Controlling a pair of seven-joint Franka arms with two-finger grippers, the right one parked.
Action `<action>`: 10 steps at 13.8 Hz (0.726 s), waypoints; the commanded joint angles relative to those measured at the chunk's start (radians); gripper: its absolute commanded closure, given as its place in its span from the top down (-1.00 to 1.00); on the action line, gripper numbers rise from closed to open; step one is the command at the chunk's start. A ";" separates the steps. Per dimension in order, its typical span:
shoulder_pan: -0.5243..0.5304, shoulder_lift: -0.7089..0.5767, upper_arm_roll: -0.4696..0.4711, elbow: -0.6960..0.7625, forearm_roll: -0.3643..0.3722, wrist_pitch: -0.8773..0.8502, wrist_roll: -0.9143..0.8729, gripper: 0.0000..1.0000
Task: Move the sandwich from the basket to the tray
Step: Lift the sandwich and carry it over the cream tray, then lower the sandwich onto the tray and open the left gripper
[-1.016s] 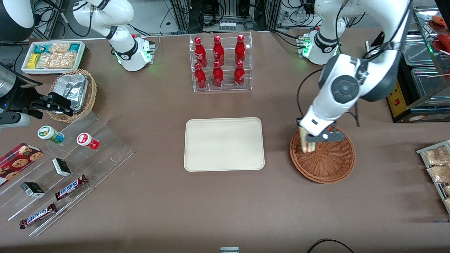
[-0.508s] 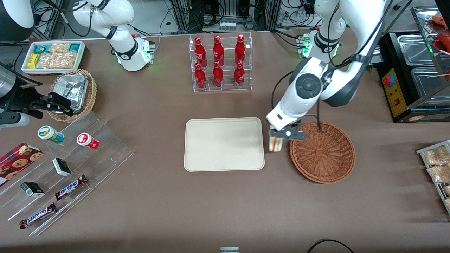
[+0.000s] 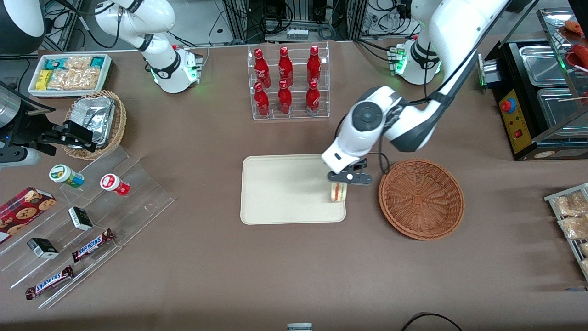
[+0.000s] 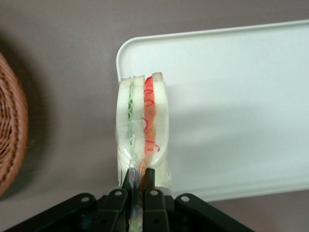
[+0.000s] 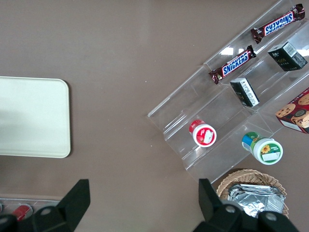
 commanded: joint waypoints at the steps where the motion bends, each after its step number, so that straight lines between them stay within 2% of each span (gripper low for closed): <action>1: 0.002 0.091 -0.060 0.074 0.111 -0.035 -0.130 -1.00; 5: -0.053 0.151 -0.065 0.152 0.115 -0.083 -0.164 -1.00; 9: -0.092 0.217 -0.064 0.200 0.164 -0.083 -0.185 -1.00; 10: -0.092 0.231 -0.064 0.203 0.198 -0.084 -0.184 -1.00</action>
